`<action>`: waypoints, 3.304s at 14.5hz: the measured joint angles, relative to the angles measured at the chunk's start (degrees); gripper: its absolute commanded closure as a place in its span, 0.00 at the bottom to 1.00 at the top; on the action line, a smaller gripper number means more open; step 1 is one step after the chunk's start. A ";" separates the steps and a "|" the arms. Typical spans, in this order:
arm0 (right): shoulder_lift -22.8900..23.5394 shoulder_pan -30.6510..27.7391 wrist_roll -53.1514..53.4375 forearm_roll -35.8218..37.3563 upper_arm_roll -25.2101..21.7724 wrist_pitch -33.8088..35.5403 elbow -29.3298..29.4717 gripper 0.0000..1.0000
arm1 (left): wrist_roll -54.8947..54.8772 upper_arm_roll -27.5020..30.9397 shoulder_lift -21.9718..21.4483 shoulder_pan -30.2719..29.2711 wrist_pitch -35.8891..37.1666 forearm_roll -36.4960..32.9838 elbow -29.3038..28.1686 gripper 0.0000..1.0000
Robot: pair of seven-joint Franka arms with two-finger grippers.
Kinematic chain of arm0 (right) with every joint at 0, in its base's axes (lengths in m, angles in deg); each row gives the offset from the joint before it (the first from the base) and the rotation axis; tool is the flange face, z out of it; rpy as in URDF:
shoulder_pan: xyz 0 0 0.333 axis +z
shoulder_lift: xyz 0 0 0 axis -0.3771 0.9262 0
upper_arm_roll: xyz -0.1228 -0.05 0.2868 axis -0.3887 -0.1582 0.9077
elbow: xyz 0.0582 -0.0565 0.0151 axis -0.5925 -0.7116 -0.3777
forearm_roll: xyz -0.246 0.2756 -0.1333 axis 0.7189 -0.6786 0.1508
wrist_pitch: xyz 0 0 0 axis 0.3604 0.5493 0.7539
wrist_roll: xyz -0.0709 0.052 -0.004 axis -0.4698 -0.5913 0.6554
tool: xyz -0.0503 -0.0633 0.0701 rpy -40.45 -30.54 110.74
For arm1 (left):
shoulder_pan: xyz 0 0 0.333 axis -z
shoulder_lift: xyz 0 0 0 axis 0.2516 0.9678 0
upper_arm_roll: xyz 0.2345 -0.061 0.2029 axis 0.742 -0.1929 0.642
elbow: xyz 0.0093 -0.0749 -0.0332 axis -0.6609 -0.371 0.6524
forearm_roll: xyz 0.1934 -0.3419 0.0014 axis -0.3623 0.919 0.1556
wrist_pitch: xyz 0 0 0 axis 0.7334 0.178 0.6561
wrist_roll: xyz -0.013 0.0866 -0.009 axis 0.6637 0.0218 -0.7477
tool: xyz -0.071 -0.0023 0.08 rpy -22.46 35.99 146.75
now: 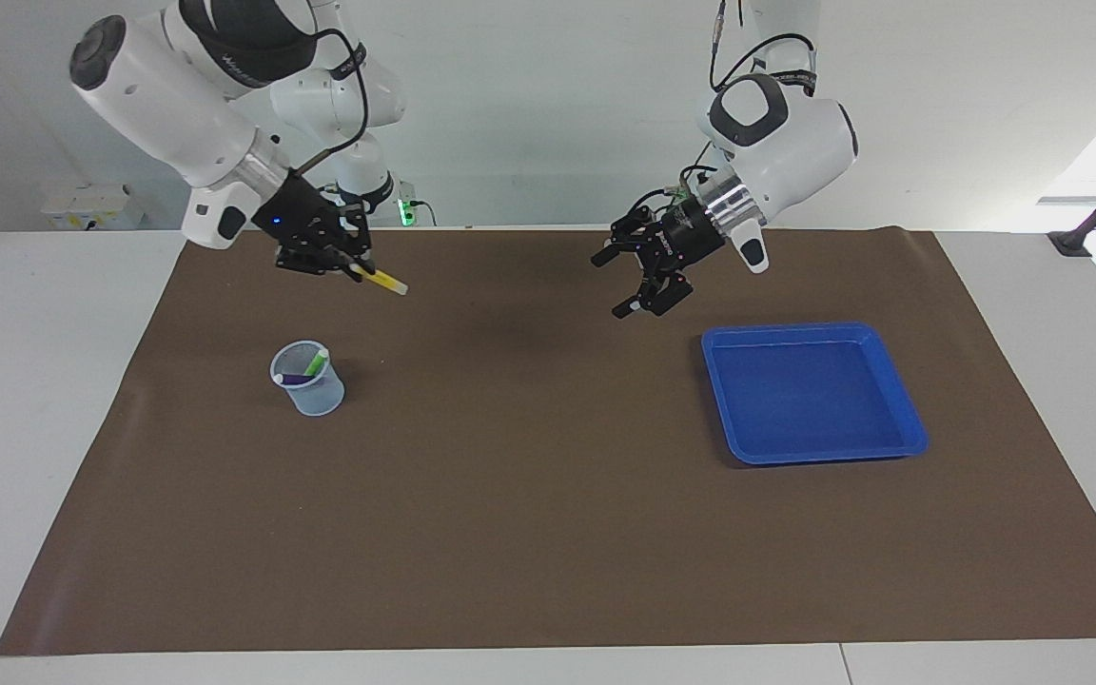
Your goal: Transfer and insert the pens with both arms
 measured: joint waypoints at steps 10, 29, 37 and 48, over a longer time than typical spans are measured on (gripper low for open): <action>-2.00 -4.53 -34.55 13.03 0.04 -11.24 -9.05 1.00 | -1.10 0.02 -0.02 -0.84 -0.03 -1.68 -0.01 0.00; -5.73 -4.53 -36.01 13.13 0.70 -21.19 -19.03 0.19 | -40.99 23.93 2.50 7.99 20.13 -47.74 8.27 0.00; -5.55 -4.54 -32.91 13.09 0.67 -16.75 -15.04 0.00 | -66.97 35.32 4.51 18.35 38.05 -62.24 21.93 0.00; -4.42 -4.54 4.07 13.15 0.68 0.19 -2.34 0.00 | -82.11 38.50 3.90 21.26 41.35 -62.25 25.97 0.00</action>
